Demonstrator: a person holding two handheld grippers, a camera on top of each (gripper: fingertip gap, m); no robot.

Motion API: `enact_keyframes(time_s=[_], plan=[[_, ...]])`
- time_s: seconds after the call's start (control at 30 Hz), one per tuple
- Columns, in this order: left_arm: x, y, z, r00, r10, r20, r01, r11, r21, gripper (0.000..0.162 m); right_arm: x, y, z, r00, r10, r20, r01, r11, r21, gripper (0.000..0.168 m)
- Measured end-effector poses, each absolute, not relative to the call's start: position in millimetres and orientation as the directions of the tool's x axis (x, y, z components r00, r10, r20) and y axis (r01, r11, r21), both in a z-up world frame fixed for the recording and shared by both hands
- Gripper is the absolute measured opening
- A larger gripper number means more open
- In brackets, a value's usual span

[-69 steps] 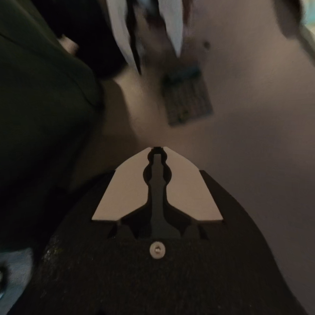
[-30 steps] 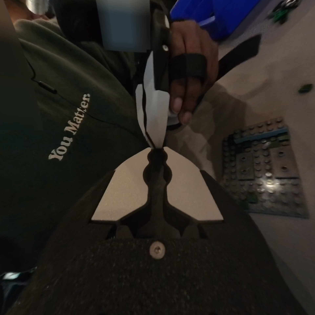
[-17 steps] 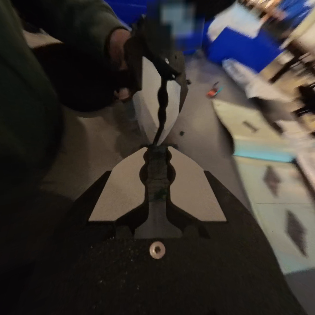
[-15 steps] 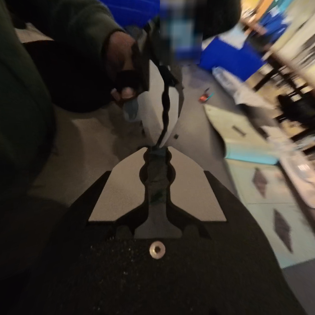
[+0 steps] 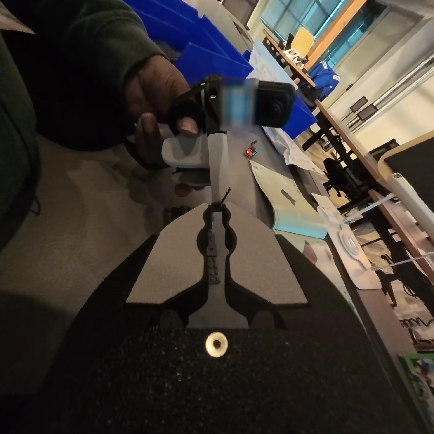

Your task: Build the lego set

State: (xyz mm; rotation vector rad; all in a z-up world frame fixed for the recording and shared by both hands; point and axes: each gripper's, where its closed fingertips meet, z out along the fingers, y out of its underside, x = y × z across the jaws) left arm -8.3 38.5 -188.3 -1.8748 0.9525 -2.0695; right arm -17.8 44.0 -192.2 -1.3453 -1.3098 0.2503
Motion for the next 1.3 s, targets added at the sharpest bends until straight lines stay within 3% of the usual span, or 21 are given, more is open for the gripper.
enact_keyframes(time_s=[0.17, 0.3, 0.43, 0.57, 0.73, 0.9, 1.03, 1.3], plan=[[-9, 38, -188, -0.185, -0.563, 0.806, -0.285, -0.754, -0.592, 0.004, -18, 44, -193, 0.335, 0.793, 0.509, 0.519, 0.296, -0.802, 0.007], [-15, 42, -198, -0.128, -0.71, 0.693, -0.337, -0.626, -0.704, 0.032, -9, 51, -201, 0.319, 0.843, 0.434, 0.534, 0.218, -0.817, 0.007], [-31, 56, -220, -0.028, -0.921, 0.389, -0.456, -0.334, -0.825, 0.05, 10, 67, -224, 0.316, 0.896, 0.312, 0.579, 0.079, -0.812, 0.007], [-51, 74, -252, 0.003, -0.994, 0.107, -0.608, -0.087, -0.789, 0.069, 18, 81, -244, 0.309, 0.933, 0.185, 0.593, -0.037, -0.804, 0.008], [-56, 72, -279, -0.076, -0.996, 0.046, -0.689, 0.019, -0.725, 0.081, 17, 89, -260, 0.291, 0.956, 0.045, 0.591, -0.143, -0.794, 0.008], [-51, 72, -289, -0.141, -0.99, 0.02, -0.717, 0.088, -0.692, 0.081, 19, 91, -270, 0.274, 0.962, 0.005, 0.611, -0.17, -0.773, 0.008], [-46, 74, -288, -0.173, -0.985, 0.01, -0.712, 0.118, -0.693, 0.069, 21, 90, -273, 0.277, 0.961, -0.006, 0.609, -0.18, -0.773, 0.008], [-45, 73, -287, -0.198, -0.98, -0.029, -0.698, 0.162, -0.697, 0.068, 21, 84, -276, 0.261, 0.965, -0.029, 0.615, -0.19, -0.765, 0.008]])
